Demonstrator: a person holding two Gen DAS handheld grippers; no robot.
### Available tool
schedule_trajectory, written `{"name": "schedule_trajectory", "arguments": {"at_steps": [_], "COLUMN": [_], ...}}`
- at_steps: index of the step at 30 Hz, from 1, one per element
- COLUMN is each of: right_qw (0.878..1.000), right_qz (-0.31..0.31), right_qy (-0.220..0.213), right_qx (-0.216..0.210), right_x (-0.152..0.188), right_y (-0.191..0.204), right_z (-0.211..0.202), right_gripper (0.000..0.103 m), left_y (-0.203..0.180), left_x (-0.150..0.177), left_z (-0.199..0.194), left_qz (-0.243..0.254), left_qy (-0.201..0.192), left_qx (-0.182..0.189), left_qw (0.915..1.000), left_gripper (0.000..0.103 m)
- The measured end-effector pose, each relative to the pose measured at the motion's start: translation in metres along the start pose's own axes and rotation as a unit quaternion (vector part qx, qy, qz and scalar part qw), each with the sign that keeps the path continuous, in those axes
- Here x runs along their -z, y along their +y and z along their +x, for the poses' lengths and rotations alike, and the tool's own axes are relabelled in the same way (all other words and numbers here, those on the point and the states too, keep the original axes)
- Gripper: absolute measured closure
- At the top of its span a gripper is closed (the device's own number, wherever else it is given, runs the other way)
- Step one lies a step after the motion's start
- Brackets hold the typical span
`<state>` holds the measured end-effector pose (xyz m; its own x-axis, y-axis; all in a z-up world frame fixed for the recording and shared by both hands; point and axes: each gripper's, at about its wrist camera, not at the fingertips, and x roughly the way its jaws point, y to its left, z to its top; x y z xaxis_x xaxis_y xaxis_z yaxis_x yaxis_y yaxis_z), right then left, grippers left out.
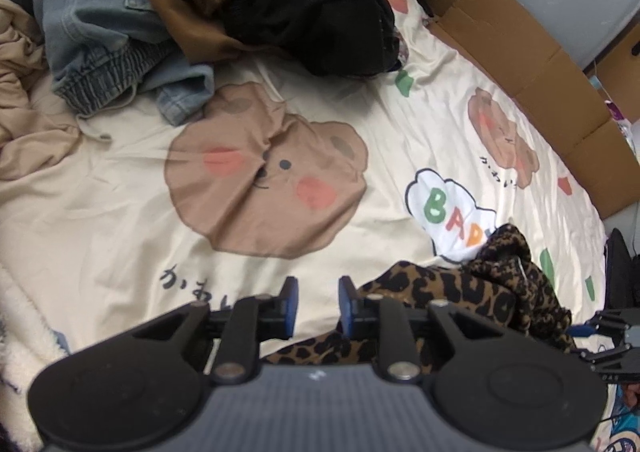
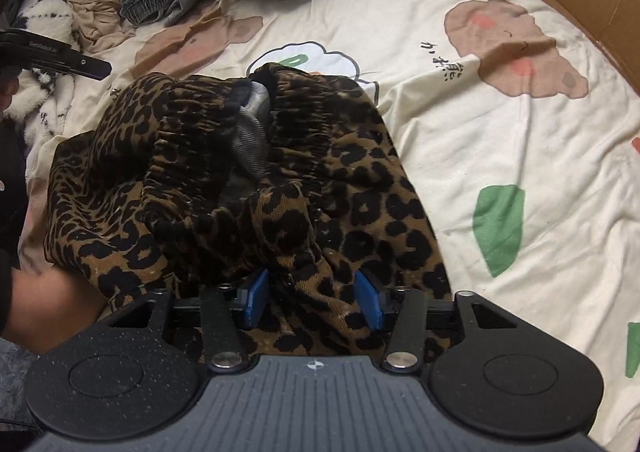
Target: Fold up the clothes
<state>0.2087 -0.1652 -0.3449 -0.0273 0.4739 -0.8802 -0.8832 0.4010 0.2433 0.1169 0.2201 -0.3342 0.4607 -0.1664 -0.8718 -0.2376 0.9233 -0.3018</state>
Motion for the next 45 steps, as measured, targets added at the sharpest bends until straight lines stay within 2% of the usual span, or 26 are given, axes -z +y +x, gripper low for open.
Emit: {"name": "schedule_trajectory", "arguments": {"at_steps": [3,7,13,20,26,29,32,38,40,45], "right_qw": [1.000,1.000,0.995,0.984,0.970,0.963,0.958,0.953,0.951,0.949], "right_qz": [-0.004,0.006,0.065,0.121,0.169,0.194,0.211,0.230,0.237,0.248], "right_qy": [-0.001,-0.017,-0.056,-0.087,-0.110,-0.113,-0.114,-0.114,-0.112,-0.107], "right_qx": [0.007,0.015,0.048,0.093,0.137,0.146,0.156,0.163,0.166,0.165], "right_x": [0.003,0.006,0.013,0.024,0.035,0.042,0.049,0.055,0.057,0.062], "right_y": [0.004,0.002,-0.024,-0.058,-0.081,-0.093,-0.101,-0.109,-0.112,-0.118], "right_z": [-0.001,-0.014,-0.049,-0.079,-0.091,-0.094,-0.095,-0.092,-0.091,-0.087], "right_gripper": [0.093,0.095,0.096,0.098,0.102,0.103,0.103,0.103,0.103,0.103], "left_y": [-0.003,-0.008,-0.028,-0.058,-0.082,-0.095,-0.108,-0.125,-0.129,-0.141], "left_x": [-0.002,-0.005,-0.020,-0.035,-0.038,-0.035,-0.031,-0.020,-0.016,-0.001], "left_z": [0.003,0.007,0.026,0.050,0.075,0.078,0.077,0.077,0.078,0.082], "left_qz": [0.005,0.011,0.041,0.081,0.126,0.149,0.176,0.218,0.229,0.295], "left_qy": [0.000,-0.002,0.004,0.007,0.037,0.049,0.058,0.080,0.085,0.108], "left_qx": [0.005,0.011,0.026,0.042,0.050,0.067,0.087,0.117,0.123,0.134], "left_qw": [1.0000,0.9999,0.9988,0.9958,0.9901,0.9853,0.9789,0.9658,0.9619,0.9397], "left_gripper": [0.081,0.076,0.076,0.076,0.074,0.073,0.064,0.060,0.053,0.047]}}
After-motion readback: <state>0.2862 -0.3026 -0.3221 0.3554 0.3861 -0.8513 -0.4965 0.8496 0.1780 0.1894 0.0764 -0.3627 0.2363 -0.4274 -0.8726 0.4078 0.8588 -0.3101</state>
